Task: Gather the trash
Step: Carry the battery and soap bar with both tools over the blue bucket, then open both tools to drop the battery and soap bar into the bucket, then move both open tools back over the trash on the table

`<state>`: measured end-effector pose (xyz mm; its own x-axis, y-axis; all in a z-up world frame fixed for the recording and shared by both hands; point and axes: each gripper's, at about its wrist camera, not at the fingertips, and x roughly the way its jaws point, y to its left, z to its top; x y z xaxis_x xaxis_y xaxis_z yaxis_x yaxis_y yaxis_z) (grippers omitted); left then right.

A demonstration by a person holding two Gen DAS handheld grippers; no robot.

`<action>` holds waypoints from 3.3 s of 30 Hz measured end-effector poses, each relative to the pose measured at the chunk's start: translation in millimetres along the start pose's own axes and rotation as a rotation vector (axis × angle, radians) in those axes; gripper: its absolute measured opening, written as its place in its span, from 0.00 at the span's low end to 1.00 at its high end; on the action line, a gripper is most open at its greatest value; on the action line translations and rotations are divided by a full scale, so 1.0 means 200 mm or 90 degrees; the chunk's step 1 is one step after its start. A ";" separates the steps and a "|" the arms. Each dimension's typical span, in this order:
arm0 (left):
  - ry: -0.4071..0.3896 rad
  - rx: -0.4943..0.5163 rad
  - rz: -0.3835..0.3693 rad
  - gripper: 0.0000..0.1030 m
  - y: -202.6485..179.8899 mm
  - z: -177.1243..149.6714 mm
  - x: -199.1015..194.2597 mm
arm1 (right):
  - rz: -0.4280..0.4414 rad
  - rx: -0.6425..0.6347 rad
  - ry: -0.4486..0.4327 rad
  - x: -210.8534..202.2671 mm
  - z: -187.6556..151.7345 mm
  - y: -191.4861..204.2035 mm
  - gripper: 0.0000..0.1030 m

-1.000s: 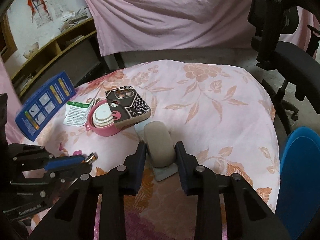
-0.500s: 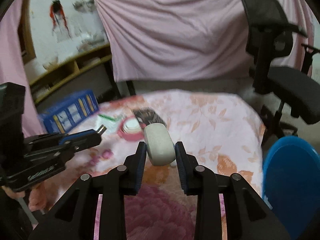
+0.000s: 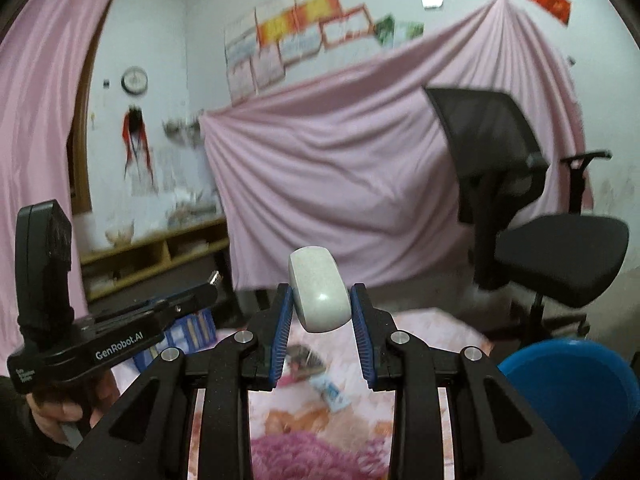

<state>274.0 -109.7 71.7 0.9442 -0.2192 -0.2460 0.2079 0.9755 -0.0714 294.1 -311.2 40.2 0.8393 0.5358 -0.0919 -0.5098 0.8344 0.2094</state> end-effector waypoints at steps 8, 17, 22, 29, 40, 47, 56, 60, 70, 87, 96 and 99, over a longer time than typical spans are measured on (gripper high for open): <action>-0.067 0.055 -0.042 0.07 -0.24 0.11 -0.06 | -0.040 0.002 -0.093 -0.19 0.09 -0.07 0.27; -0.062 0.109 -0.105 0.07 -0.51 0.15 0.01 | -0.111 0.028 -0.130 -0.35 0.11 -0.24 0.27; -0.053 0.117 -0.135 0.07 -0.65 0.15 0.08 | -0.151 0.051 -0.137 -0.42 0.11 -0.34 0.27; -0.004 0.089 -0.171 0.07 -0.75 0.13 0.21 | -0.210 0.098 -0.107 -0.44 0.08 -0.49 0.27; 0.155 0.036 -0.217 0.07 -0.87 0.05 0.53 | -0.286 0.195 -0.007 -0.40 -0.02 -0.72 0.27; 0.213 0.033 -0.227 0.07 -0.93 -0.04 0.61 | -0.304 0.240 0.036 -0.39 -0.06 -0.83 0.27; 0.275 0.036 -0.230 0.07 -0.98 -0.11 0.68 | -0.312 0.271 0.084 -0.37 -0.09 -0.90 0.27; 0.289 0.038 -0.223 0.11 -0.96 -0.14 0.69 | -0.314 0.269 0.104 -0.36 -0.11 -0.91 0.27; 0.263 0.013 -0.196 0.32 -0.84 -0.10 0.64 | -0.305 0.254 0.106 -0.36 -0.10 -0.89 0.28; 0.129 -0.036 -0.084 0.60 -0.41 0.08 0.37 | -0.267 0.116 0.019 -0.27 0.04 -0.59 0.53; 0.020 -0.089 0.059 0.98 -0.09 0.06 0.15 | -0.235 0.059 -0.048 -0.21 0.09 -0.37 0.83; 0.001 -0.085 0.095 0.98 0.01 0.05 0.08 | -0.218 0.053 -0.059 -0.18 0.09 -0.32 0.92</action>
<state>292.6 -111.2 76.5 0.9616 -0.0721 -0.2647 0.0293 0.9863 -0.1622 301.0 -386.3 47.4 0.9743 0.2097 -0.0822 -0.1819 0.9479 0.2614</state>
